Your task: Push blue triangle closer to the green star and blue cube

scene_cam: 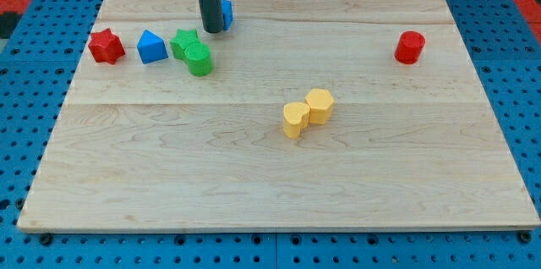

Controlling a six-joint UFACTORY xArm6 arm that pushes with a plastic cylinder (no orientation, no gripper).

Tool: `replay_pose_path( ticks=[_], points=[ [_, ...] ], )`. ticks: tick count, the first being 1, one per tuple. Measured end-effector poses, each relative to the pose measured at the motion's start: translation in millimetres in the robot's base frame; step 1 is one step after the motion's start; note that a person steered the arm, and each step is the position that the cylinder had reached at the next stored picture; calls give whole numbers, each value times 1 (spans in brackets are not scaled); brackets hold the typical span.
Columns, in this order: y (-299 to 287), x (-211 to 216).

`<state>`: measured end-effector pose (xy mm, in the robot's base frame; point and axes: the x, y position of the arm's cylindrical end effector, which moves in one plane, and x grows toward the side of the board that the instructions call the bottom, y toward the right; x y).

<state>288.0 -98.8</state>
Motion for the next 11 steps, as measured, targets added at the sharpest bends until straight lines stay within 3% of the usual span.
replay_pose_path(
  ticks=[2, 3, 6, 7, 11],
  points=[
    [-107, -4],
    [-101, 10],
    [-106, 134],
    [-86, 157],
    [-79, 17]
  ],
)
